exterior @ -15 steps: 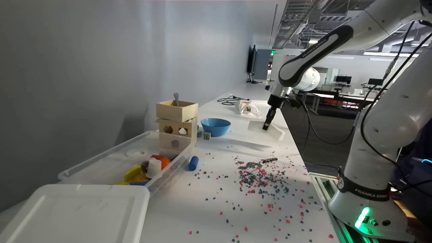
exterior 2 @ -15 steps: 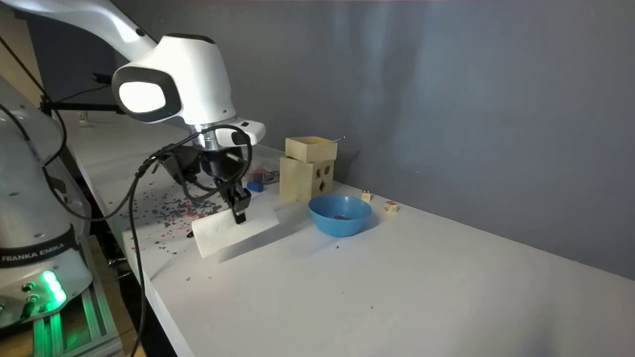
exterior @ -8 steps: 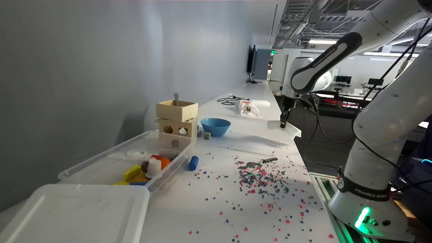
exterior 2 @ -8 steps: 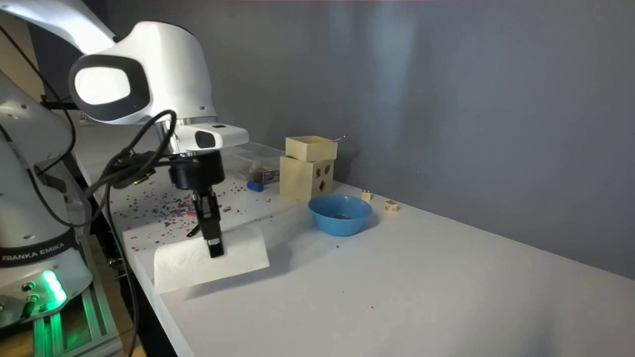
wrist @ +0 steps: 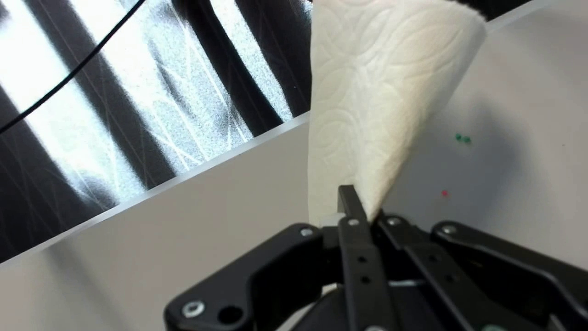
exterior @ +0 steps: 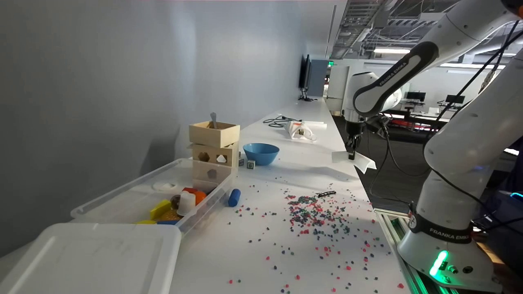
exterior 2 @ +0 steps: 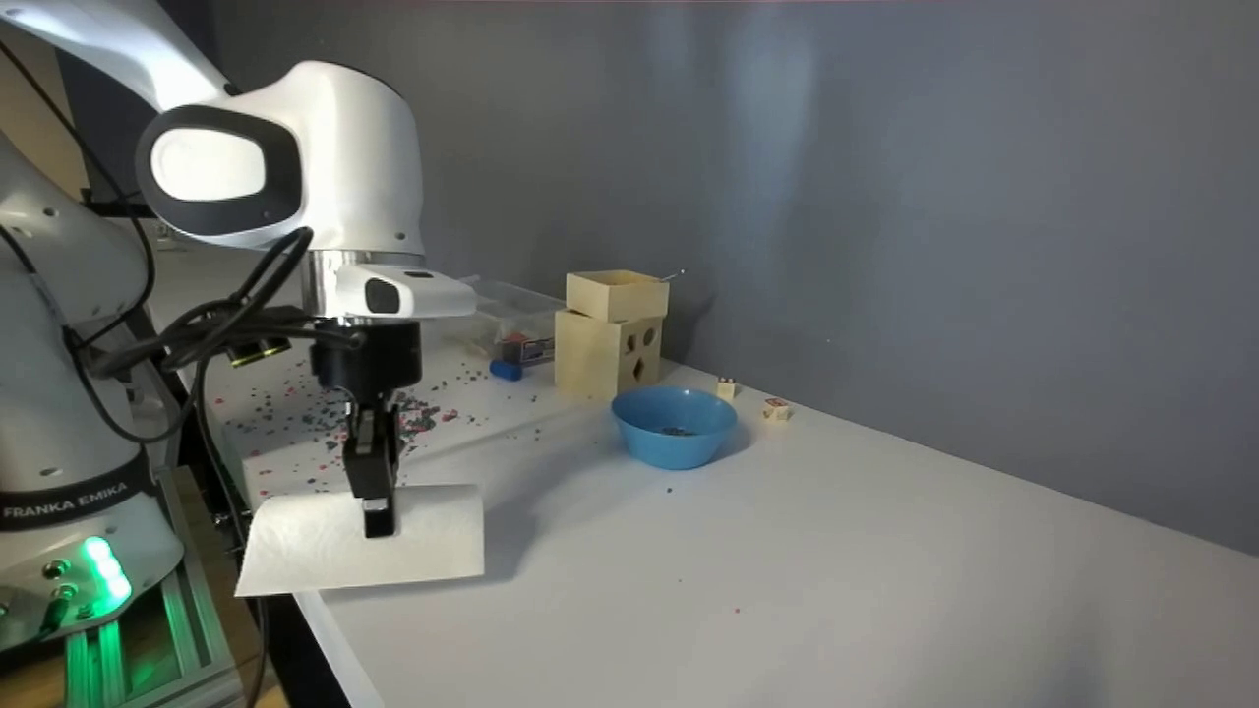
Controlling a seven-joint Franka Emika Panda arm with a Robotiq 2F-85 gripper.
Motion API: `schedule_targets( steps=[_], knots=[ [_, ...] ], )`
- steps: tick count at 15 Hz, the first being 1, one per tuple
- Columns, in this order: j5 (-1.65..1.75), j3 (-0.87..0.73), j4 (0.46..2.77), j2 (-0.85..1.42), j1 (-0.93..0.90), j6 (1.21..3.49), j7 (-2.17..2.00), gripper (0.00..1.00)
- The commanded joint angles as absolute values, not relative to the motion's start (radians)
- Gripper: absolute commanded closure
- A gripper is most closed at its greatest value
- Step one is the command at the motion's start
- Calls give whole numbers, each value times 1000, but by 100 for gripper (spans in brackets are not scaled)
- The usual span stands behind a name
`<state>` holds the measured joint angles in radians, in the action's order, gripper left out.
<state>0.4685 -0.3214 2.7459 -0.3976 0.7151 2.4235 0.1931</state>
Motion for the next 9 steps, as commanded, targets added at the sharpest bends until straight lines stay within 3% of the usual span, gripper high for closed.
schedule_targets(
  steps=[1,9],
  knots=[
    [474,-334,2744,-398,703,2419,188,98],
    [543,-233,2743,-394,723,2507,-36,100]
  ],
)
